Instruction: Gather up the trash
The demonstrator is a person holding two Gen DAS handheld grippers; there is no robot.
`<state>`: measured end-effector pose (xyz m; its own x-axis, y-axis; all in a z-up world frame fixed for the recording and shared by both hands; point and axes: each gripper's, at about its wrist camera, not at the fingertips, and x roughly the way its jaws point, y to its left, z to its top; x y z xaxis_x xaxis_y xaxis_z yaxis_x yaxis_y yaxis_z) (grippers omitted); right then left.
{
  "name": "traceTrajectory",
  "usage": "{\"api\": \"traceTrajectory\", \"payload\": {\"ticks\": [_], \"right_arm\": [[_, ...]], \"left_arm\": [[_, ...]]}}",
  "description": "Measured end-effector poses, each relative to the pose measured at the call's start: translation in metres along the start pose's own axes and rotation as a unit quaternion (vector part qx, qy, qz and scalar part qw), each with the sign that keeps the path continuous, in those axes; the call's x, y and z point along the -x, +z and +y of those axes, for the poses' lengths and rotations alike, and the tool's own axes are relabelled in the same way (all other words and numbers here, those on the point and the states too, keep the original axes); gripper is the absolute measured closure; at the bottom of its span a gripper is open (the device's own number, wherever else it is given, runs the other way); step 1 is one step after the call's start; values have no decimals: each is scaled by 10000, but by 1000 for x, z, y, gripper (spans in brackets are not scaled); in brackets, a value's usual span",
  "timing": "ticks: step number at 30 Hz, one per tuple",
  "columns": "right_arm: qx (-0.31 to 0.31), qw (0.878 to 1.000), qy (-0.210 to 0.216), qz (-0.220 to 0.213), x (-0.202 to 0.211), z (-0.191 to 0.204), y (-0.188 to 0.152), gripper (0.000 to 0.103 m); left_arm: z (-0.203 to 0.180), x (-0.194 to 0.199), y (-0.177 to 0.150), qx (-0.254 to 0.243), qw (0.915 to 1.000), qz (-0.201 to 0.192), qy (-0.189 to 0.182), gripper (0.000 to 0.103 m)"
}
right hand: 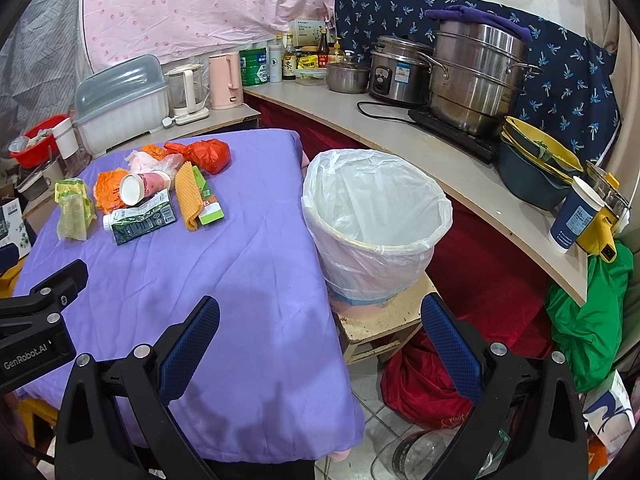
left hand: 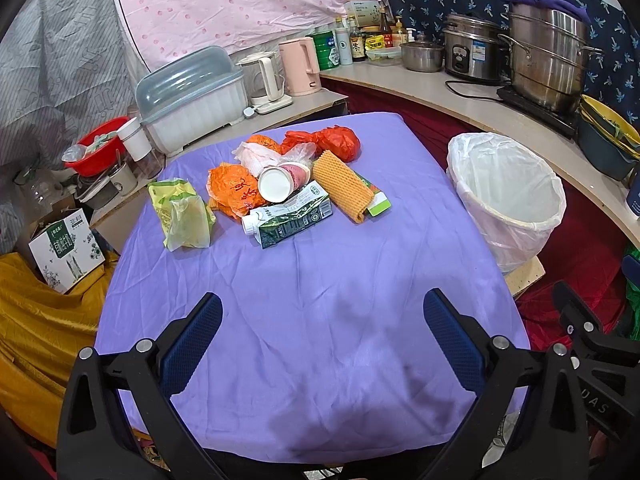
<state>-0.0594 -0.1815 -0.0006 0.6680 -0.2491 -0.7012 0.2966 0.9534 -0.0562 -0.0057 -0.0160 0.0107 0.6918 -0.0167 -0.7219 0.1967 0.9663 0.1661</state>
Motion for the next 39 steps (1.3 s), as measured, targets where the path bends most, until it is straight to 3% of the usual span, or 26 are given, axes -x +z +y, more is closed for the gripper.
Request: {"api": "traceTrajectory", "payload": {"ticks": [25,34,35,39], "right_arm": [[-22,10000,-4,-14,0,0,0,6],[-18,10000,-1,-11,0,0,0,6],[-20,10000,1,-16,0,0,0,6],[-19,10000,6,-29,-1,0,-1,6]], "left_arm": [[2,-3,1,-20,10000,4,-11,7],[-1,-1,15,-5,10000,-14,2,7],[3,-3,1,-11,10000,-15,-13,7],[2,-3,4,6,10000,-10,-12,7]]}}
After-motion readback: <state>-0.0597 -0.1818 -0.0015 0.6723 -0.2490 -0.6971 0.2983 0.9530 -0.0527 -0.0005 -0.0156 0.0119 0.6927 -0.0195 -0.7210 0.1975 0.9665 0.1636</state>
